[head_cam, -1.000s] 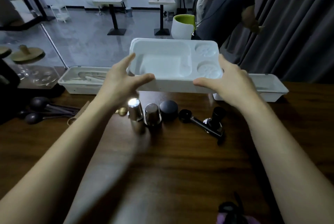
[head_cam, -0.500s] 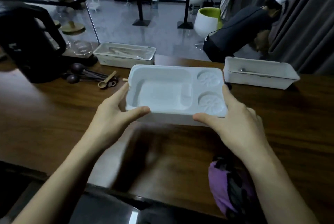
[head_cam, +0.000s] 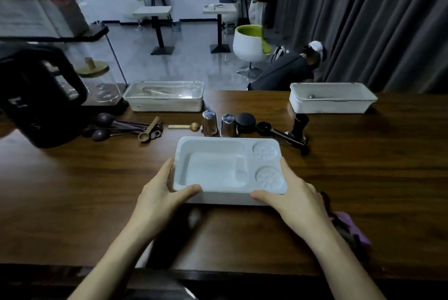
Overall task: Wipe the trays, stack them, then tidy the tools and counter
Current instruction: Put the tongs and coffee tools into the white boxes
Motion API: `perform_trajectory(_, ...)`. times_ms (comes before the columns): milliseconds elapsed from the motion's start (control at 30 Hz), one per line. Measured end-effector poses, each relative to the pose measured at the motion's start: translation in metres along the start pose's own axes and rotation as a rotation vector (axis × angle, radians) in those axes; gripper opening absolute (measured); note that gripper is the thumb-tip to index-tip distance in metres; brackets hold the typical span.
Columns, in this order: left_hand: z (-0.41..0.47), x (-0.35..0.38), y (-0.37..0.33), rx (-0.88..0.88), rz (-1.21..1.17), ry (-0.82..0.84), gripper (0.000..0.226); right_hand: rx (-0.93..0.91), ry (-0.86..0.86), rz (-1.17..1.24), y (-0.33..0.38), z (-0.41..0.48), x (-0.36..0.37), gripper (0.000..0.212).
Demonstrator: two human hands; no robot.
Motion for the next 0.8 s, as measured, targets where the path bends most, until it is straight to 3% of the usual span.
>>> perform_trajectory(167, 0.008, 0.006, 0.011, 0.019, 0.020, 0.067, 0.078, 0.029, -0.003, 0.046, -0.008, 0.003, 0.007, 0.086)
perform_trajectory(300, 0.009, 0.009, 0.016, 0.036, 0.058, 0.066, 0.097, 0.009, -0.011, 0.096, -0.016, 0.011, 0.009, 0.093)
perform_trajectory(467, 0.010, 0.020, 0.018, 0.083, 0.087, 0.046, 0.083, -0.042, 0.032, 0.108, -0.020, 0.023, 0.002, 0.079)
perform_trajectory(633, 0.012, 0.021, 0.021, 0.029, 0.049, 0.050, 0.105, -0.058, -0.023, 0.159, -0.031, 0.058, -0.024, 0.063)
perform_trajectory(800, 0.015, 0.021, 0.021, 0.025, 0.041, 0.035, 0.101, -0.188, -0.111, 0.252, -0.007, 0.139, -0.030, 0.046)
Point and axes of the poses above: each hand's wrist, its own z-axis towards the middle knuckle, its own x-axis out of the palm, y = z × x, the point moved 5 cm from there along z, towards the middle knuckle, and after that the axes turned 3 degrees about -z, right-handed, at the moved point
